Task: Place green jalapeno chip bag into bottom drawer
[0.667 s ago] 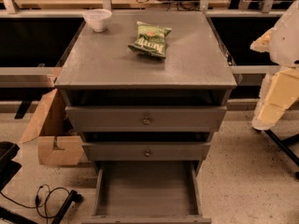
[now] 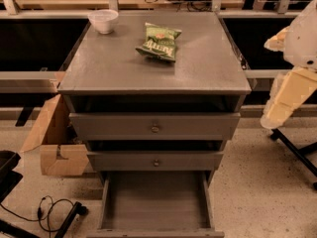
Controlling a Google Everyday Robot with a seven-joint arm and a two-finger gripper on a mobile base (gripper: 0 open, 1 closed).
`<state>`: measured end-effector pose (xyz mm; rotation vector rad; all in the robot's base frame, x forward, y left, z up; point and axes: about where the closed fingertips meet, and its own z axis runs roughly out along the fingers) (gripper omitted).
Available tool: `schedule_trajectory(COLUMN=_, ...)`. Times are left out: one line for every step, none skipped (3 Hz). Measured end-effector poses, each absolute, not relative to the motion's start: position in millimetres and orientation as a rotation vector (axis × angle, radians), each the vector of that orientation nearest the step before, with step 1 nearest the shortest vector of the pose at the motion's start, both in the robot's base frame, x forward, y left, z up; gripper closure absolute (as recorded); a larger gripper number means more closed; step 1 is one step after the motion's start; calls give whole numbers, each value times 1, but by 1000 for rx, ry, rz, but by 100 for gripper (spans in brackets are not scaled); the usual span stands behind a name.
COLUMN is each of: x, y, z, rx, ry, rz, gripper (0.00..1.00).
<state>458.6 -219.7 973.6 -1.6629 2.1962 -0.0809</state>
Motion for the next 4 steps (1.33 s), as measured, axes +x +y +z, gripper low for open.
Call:
schedule_trajectory(x=514, y=-231, z=965, rx=-1478, ry=2116, rz=4, gripper=0)
schedule_trajectory(x=591, y=-224, z=964, rx=-1326, ry=1967, rz=72, gripper=0)
schedule_trajectory(x=683, y=-198, z=965, rx=-1197, ry=1852, rz=153, gripper=0)
schedule_trajectory(x=716, y=-154, z=950, rx=-1231, ry=1857, rz=184, gripper=0)
